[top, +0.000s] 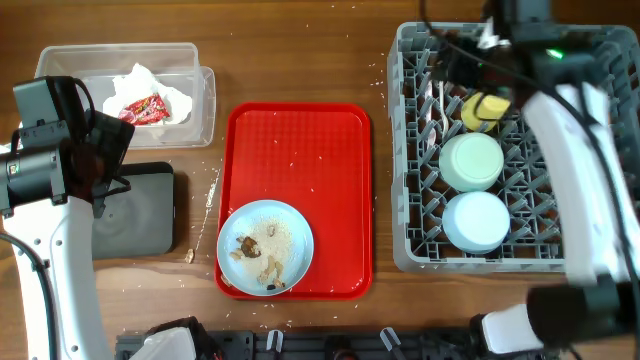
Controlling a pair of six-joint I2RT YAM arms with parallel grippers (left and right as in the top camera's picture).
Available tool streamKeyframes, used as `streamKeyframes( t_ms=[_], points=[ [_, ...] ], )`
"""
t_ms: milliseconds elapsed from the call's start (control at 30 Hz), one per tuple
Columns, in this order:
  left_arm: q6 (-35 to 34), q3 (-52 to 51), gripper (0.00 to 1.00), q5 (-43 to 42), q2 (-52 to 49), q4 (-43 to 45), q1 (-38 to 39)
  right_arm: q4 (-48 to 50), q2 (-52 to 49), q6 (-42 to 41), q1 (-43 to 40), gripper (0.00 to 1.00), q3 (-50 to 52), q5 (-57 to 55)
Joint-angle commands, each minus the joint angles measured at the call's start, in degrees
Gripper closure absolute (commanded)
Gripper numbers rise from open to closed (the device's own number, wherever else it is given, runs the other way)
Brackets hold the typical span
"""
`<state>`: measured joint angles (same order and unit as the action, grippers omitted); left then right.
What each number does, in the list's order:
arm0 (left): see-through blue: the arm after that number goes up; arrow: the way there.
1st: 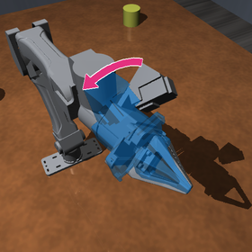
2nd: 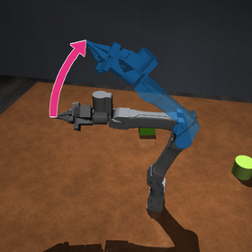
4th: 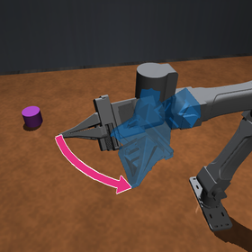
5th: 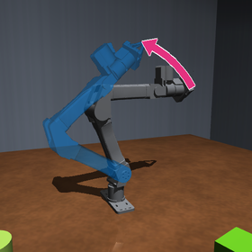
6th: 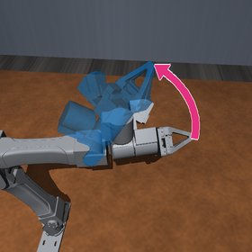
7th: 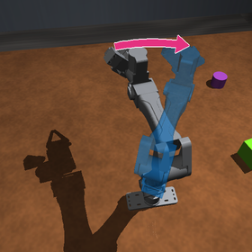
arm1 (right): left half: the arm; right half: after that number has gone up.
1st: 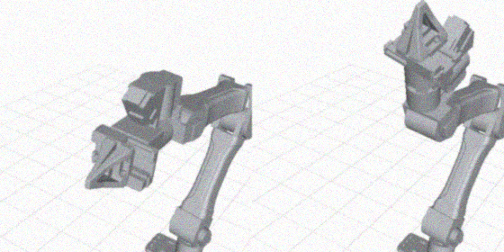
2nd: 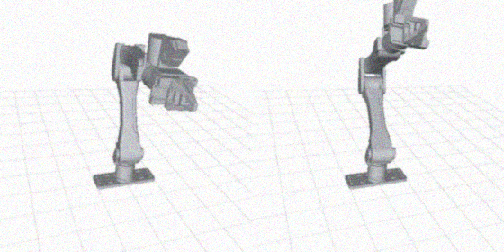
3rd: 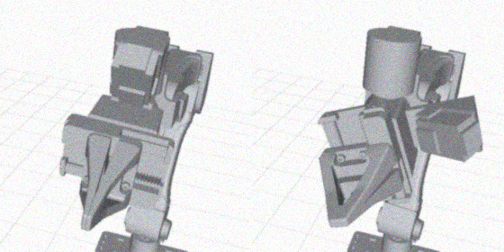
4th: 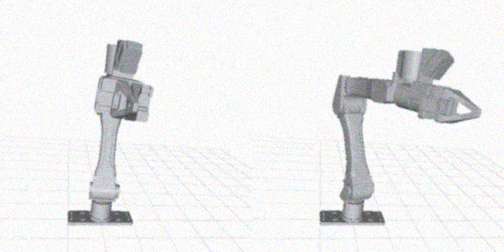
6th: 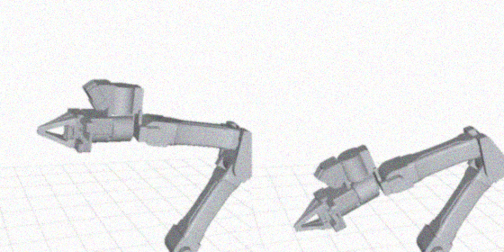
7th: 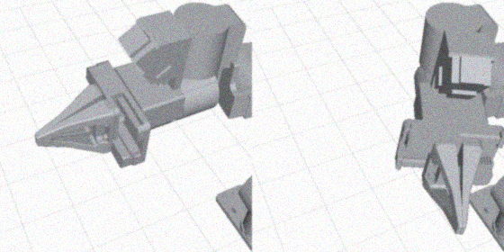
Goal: Sort waste into correct bins and load items into the dishwasher rack
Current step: 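Lift the right gripper up out of the rack, then grasp the light-blue plate rim with the left gripper and lift it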
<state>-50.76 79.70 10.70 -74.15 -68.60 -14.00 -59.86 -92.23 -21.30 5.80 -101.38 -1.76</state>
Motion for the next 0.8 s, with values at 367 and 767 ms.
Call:
streamKeyframes(
  t_ms=[367,767],
  points=[
    [-0.72,-0.17,0.00,0.28,0.31,0.22,-0.15,-5.35,4.79,-7.37,-20.87,0.00,-1.25,3.26],
    [9.55,-8.55,0.00,-31.04,-0.11,-7.72,20.50,-5.35,4.79,-7.37,-20.87,0.00,-1.25,3.26]
  ],
)
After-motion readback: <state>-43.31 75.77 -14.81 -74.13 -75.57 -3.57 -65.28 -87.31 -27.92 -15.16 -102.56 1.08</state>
